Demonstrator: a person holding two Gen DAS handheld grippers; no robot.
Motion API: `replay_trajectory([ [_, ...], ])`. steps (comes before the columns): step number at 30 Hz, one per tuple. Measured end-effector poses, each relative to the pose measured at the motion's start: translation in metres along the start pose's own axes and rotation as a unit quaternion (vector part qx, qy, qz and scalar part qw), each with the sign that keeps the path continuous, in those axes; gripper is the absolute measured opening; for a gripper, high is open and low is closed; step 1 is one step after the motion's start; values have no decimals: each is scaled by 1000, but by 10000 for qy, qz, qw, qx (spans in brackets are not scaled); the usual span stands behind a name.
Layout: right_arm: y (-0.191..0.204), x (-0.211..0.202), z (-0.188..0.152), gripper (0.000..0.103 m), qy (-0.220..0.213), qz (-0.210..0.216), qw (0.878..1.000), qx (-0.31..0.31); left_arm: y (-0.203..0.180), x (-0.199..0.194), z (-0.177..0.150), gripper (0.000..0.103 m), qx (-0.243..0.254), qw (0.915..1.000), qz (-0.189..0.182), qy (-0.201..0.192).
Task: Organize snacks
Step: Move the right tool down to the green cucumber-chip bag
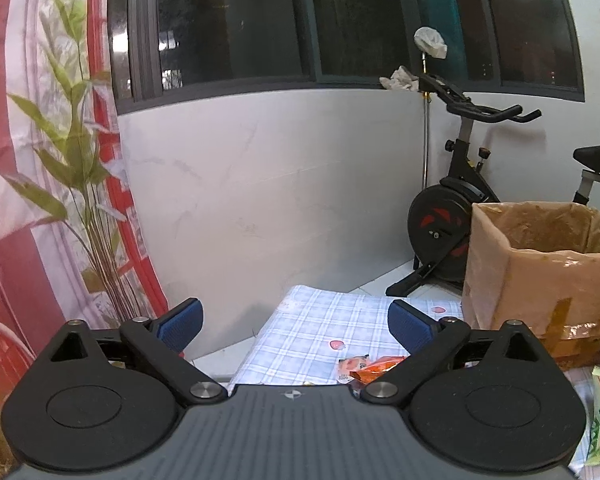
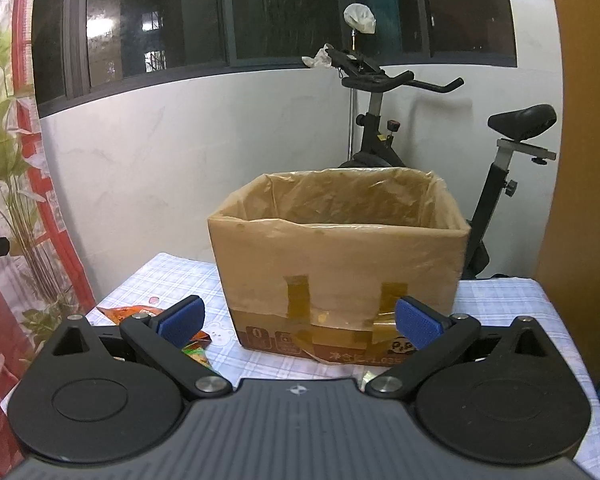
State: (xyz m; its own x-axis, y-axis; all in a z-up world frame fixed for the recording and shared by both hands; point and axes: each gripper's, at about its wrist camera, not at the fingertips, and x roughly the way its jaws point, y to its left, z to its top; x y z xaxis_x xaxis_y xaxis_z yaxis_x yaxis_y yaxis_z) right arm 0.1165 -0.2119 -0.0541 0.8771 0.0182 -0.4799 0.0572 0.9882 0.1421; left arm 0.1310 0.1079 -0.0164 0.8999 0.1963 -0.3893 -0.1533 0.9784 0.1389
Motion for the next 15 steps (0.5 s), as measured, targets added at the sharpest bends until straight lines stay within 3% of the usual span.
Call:
replay_trajectory([
  [9,-9,28,-7,101,283,-30,9996,89,-1,32,-11,99,-151,9988,-320,332],
  [15,-22,28,-17,101,336,-200,9992,-90,-29,34,-25,99,-238,9947,-918,398],
])
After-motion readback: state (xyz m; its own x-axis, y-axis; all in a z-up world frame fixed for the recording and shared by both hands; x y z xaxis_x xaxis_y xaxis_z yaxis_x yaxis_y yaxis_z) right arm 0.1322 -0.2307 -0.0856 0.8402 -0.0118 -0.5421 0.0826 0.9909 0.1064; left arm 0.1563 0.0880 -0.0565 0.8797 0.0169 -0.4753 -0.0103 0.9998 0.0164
